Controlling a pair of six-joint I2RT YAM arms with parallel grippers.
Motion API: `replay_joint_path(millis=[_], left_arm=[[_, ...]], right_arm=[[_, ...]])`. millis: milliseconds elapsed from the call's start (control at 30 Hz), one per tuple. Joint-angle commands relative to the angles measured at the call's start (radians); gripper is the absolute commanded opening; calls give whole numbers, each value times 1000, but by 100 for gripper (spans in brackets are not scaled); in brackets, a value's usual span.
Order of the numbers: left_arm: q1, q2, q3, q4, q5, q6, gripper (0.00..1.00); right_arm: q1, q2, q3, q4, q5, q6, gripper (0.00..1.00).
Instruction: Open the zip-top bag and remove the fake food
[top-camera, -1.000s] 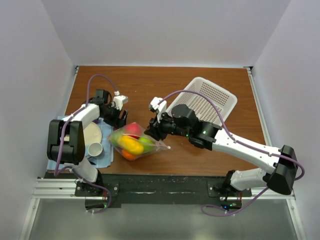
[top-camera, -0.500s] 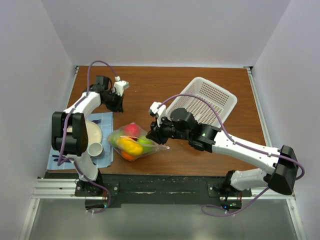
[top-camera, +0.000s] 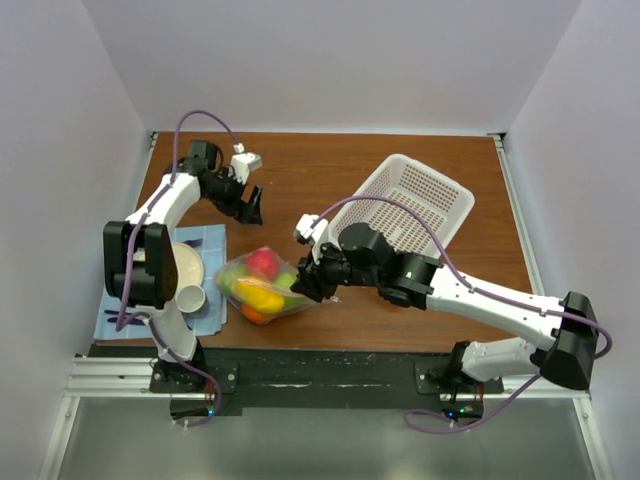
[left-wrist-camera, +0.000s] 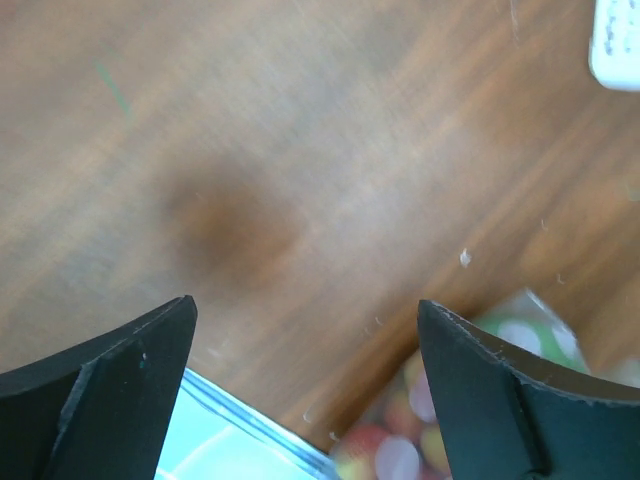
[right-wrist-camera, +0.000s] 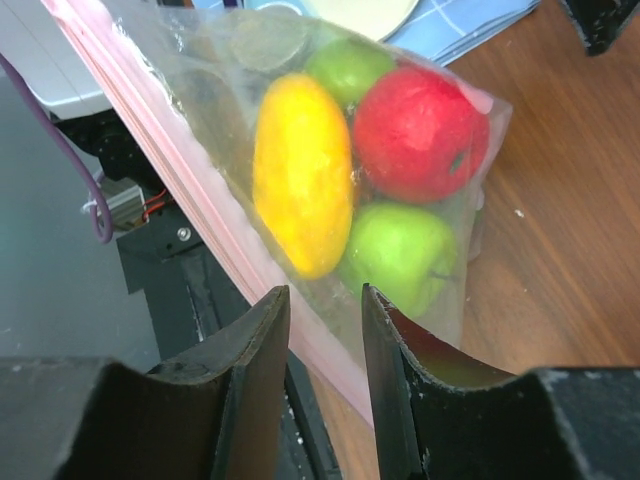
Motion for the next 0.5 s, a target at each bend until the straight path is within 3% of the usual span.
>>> replay_joint_path(millis=[0,67,133,300,467], left_arm=[[-8,-103,-67,-70,27,79,100],[-7,-123,-80,-64,4,87,100],[-7,-137,-81,-61,-8,87,100],[-7,-124,-54,-65,-2,73,100],[-7,-126,-40,-61,1,64,100]], right_arm=[[24,14,28,-43,14,-11,44],[26,-26,21,-40,51,-18,55],[27,-58,16,-32,68,-32,58],[44,-113,4,-17,51,-81,99],[69,-72,24,11,126,-147,99]])
